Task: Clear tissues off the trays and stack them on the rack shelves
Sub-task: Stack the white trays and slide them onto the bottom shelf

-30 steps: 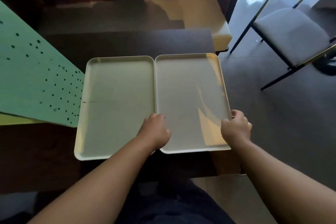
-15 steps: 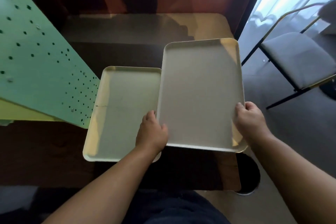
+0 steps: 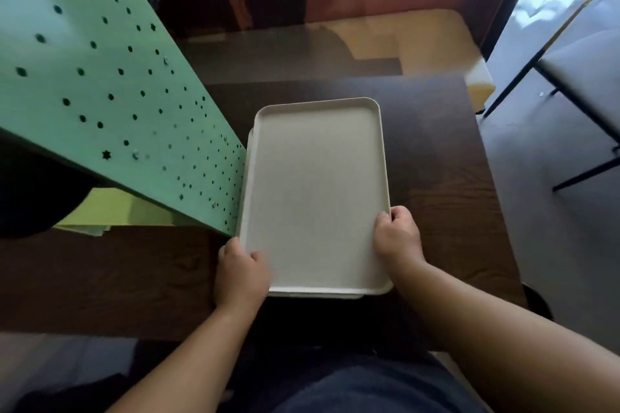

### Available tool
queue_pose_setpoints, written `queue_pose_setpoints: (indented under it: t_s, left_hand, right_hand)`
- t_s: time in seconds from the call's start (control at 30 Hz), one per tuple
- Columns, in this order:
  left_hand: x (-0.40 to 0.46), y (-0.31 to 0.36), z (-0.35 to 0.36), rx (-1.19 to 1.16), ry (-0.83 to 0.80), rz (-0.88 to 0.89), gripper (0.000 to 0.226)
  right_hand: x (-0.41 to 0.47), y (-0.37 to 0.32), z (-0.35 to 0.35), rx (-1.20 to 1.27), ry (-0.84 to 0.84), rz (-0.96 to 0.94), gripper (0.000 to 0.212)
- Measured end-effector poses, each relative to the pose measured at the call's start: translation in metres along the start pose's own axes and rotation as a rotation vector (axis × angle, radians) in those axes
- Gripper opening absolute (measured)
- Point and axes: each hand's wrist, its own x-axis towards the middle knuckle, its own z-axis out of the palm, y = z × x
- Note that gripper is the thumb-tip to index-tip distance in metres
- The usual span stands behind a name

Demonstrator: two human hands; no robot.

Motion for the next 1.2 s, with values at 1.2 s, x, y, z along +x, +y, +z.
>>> queue_pose_setpoints:
  t_s: [1.2]
  left_hand:
    - [0.016,-0.016,-0.063,-0.366,-0.082,-0.031,0.038]
  right_hand:
    - [-0.011,-0.029,-0.019,0.015,-0.151,0.195,0.019]
